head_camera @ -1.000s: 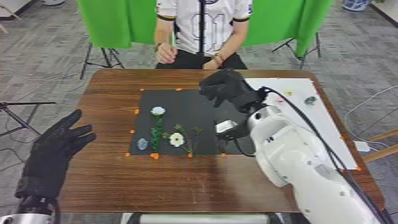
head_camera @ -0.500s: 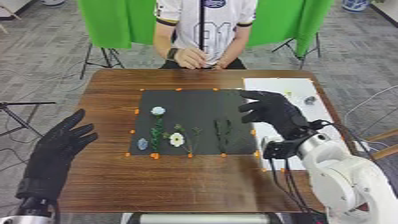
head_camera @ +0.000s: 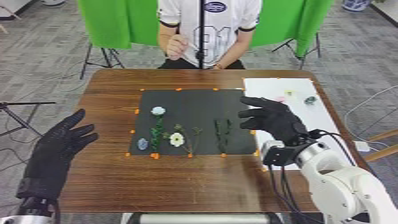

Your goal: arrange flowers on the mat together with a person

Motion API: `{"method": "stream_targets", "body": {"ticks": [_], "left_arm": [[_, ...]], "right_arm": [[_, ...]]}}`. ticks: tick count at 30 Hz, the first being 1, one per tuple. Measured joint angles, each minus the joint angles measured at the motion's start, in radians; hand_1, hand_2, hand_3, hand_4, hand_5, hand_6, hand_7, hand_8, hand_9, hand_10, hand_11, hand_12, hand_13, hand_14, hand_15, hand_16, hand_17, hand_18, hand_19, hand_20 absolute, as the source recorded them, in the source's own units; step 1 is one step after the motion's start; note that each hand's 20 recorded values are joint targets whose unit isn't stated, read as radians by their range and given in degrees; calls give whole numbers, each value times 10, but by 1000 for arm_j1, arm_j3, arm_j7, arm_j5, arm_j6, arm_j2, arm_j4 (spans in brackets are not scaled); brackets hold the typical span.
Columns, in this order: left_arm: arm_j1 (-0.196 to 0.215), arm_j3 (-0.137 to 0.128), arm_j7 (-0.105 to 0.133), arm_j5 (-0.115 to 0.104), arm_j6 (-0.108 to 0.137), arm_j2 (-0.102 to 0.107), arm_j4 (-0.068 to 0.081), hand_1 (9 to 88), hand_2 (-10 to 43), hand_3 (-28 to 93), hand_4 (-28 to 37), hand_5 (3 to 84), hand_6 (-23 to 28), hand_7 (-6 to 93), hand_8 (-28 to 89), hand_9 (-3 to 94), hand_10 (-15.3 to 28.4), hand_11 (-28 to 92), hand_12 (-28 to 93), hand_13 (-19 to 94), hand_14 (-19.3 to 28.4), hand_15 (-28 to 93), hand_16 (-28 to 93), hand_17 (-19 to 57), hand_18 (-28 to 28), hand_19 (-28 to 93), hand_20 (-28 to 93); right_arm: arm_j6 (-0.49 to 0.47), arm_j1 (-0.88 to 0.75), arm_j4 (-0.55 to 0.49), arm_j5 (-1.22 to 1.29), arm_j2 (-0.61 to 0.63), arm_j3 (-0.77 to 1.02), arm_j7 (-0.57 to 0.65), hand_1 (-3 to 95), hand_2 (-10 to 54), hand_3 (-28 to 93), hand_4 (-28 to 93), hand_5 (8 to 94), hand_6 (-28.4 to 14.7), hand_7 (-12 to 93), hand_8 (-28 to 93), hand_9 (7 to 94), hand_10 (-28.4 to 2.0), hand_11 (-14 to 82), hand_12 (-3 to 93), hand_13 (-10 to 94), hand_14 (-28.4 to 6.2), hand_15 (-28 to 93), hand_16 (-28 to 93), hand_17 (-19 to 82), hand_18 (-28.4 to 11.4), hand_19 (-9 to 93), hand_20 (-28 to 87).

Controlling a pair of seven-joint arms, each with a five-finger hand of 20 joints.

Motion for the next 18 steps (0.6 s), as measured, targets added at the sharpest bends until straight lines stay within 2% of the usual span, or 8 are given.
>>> {"method": "stream_targets", "body": {"ticks": [6,12,18], "left_arm": [[0,4,2,-1,1,-7,1,160,38,775,-283,311,43,154,-110,315,180,236,113,223,256,478,-81,-106,245,472,118],[-4,11,7,-13,1,-22,9,151,45,774,-283,312,43,155,-113,316,179,236,112,227,254,478,-80,-104,246,474,119],[-13,16,5,-14,-1,-32,13,151,45,777,-283,311,43,158,-113,317,180,238,112,227,254,479,-80,-103,247,475,119]], "right_arm": [[-5,-6,0,1,-2,7,-7,219,46,745,-244,491,-27,105,-101,525,-194,161,146,456,-202,532,84,112,-212,612,151],[-15,-4,5,2,-4,6,-8,209,50,740,-242,488,-28,100,-99,522,-194,158,148,453,-203,526,87,110,-213,608,155],[-17,-1,8,2,-5,0,-12,205,53,739,-241,487,-28,98,-97,521,-194,157,149,452,-204,525,90,109,-214,606,159]]}}
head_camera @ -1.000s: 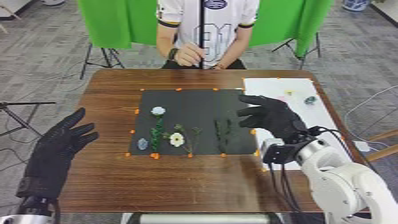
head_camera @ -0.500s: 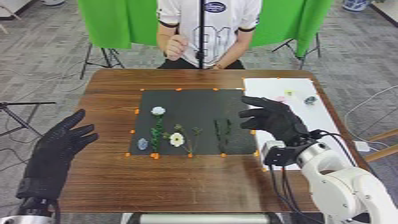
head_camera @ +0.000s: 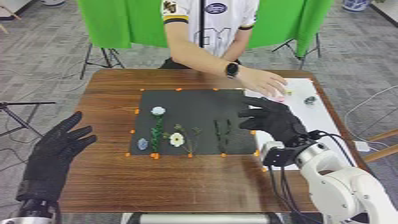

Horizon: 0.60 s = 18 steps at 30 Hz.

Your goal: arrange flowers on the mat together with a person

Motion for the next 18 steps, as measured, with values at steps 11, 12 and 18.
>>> {"method": "stream_targets", "body": {"ticks": [11,12,18], "left_arm": [[-10,7,-3,4,-2,-3,2,154,43,778,-283,310,42,159,-115,316,178,235,110,228,253,476,-81,-101,247,475,119],[-10,7,-4,4,-3,-4,2,154,43,778,-283,310,42,159,-115,316,178,235,110,227,254,476,-80,-101,247,475,119],[-12,10,-7,5,-4,-6,3,156,42,777,-283,308,42,159,-115,316,178,236,112,227,254,474,-80,-101,247,475,118]], "right_arm": [[-1,5,3,5,0,-3,-2,203,56,737,-238,487,-28,98,-97,522,-195,157,149,450,-206,523,92,108,-214,603,164],[-1,5,3,5,0,-4,-1,202,56,738,-238,487,-28,98,-97,522,-195,157,149,450,-206,523,92,108,-214,603,164],[-2,5,3,8,-1,-3,1,203,57,738,-237,488,-29,99,-97,523,-195,158,149,451,-205,524,92,108,-215,603,166]]}}
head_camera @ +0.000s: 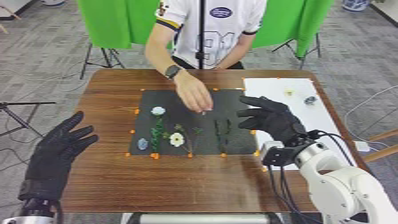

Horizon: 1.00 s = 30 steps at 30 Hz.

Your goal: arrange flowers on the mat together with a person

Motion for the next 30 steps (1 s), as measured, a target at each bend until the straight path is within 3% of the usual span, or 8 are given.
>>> {"method": "stream_targets", "body": {"ticks": [30], "left_arm": [[0,11,6,-1,4,13,1,163,43,776,-283,310,47,156,-113,317,182,242,110,227,256,484,-83,-101,247,478,114]], "right_arm": [[5,9,2,-37,16,-14,-4,224,46,745,-238,494,-25,109,-100,530,-193,164,149,463,-199,541,92,122,-217,624,177]]}}
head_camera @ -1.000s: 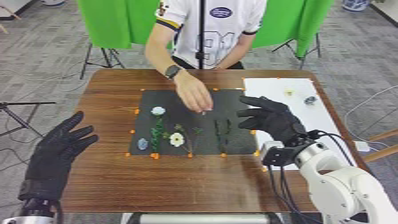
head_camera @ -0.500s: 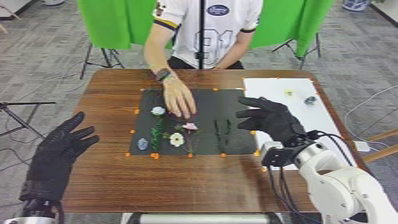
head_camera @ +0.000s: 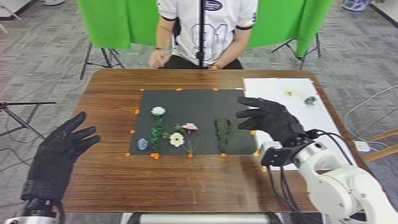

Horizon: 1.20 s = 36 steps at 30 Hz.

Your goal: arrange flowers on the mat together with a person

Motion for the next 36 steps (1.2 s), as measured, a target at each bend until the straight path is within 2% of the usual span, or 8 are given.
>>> {"method": "stream_targets", "body": {"ticks": [5,11,14,17,20,26,33,36], "left_arm": [[0,1,4,0,1,8,1,164,45,774,-283,310,47,155,-112,317,184,241,110,226,258,483,-83,-102,247,479,113],[-2,1,2,0,2,16,1,164,46,773,-283,310,48,153,-111,317,184,240,110,224,261,486,-84,-102,248,481,113],[-4,3,1,0,4,19,1,165,46,772,-283,310,49,151,-110,317,185,240,110,223,262,489,-84,-102,248,481,112],[-5,5,1,0,6,24,1,165,46,772,-283,311,50,149,-108,317,186,240,111,222,263,491,-85,-103,249,483,112],[-5,5,0,0,8,27,0,165,48,770,-283,311,50,147,-107,317,186,239,111,222,264,492,-86,-103,249,484,112],[-9,6,-9,0,8,31,0,166,49,770,-283,311,50,146,-106,317,187,239,111,222,264,493,-87,-103,249,485,111],[-27,13,-23,0,8,35,0,169,49,771,-283,310,51,147,-106,317,187,241,112,222,264,494,-88,-103,249,487,109],[-38,19,-24,0,8,40,1,169,48,772,-283,310,50,147,-106,317,187,244,113,222,263,494,-88,-103,249,487,109]], "right_arm": [[62,19,0,-98,55,-10,-14,241,34,746,-239,489,-24,112,-100,515,-189,162,149,466,-194,547,91,133,-218,632,177],[230,68,19,-305,163,-39,-4,262,17,749,-240,478,-22,121,-103,479,-182,151,148,468,-185,549,87,143,-219,639,170],[313,117,52,-474,223,-81,64,275,10,751,-241,476,-21,125,-104,469,-177,144,146,475,-176,552,84,151,-217,644,164],[370,181,94,-641,280,-134,199,286,1,754,-242,475,-20,128,-106,462,-174,139,146,480,-171,553,83,157,-215,647,159],[373,225,132,-767,312,-155,294,295,-5,755,-246,474,-19,130,-108,458,-174,135,146,488,-166,556,82,166,-213,657,154],[333,334,254,-1013,362,-265,409,304,-17,752,-248,460,-17,131,-111,434,-180,119,145,493,-161,561,78,177,-211,672,143],[176,497,425,-1094,391,-418,472,317,-27,753,-251,437,-14,130,-111,411,-193,107,146,492,-161,565,73,181,-209,685,122],[140,566,499,-1088,393,-479,485,321,-31,756,-252,426,-11,131,-112,402,-194,106,144,490,-160,569,71,182,-208,689,115]]}}
